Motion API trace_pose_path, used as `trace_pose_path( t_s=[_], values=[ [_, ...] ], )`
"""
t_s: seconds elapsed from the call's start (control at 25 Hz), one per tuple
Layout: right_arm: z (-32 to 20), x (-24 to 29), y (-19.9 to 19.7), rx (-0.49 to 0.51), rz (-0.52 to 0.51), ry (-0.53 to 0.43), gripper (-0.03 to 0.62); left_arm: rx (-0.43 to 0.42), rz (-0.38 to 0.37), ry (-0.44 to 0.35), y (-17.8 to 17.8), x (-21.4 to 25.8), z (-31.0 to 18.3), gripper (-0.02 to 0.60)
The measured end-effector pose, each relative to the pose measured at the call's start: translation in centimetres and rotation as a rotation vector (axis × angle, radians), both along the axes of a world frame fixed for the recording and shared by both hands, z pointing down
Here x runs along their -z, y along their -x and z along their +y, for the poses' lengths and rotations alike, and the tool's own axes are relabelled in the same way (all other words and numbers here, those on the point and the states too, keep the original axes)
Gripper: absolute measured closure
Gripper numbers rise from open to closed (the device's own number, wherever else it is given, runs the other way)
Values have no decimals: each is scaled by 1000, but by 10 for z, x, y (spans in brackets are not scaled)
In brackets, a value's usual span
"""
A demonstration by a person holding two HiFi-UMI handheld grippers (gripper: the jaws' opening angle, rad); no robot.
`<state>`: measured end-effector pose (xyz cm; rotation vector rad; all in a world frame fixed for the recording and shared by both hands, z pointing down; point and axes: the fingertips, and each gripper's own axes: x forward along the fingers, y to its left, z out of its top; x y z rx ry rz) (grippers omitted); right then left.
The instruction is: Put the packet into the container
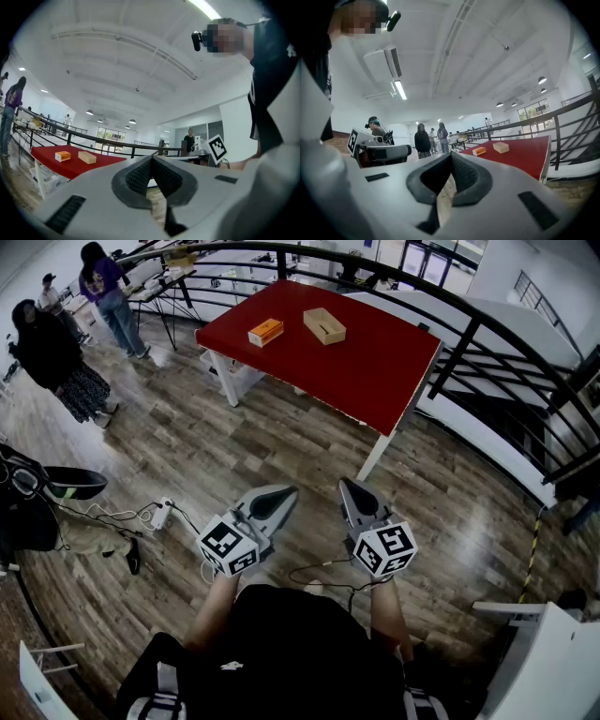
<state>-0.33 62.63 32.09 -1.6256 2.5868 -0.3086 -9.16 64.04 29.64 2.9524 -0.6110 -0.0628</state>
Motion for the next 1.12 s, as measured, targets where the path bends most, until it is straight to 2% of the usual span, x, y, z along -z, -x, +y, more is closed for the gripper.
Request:
trace_pose_path(
  t_s=[0.12,0.28,0.52,0.8,1.12],
  values=[
    [-10,-5,-8,6,-5,8,572,-2,-11,10,-7,-5,-8,572],
    [-29,-8,-8,24,1,9,572,39,-23,28,-4,-1,-29,574],
    [-71,-9,-10,44,12,4,572,61,-15,32,-3,-5,-77,572],
    [-163,-14,-12,28,38,12,572,47,11,29,-3,-17,-173,572],
    [-275,-4,1,13,60,22,572,36,20,47,8,-6,-286,572]
  ],
)
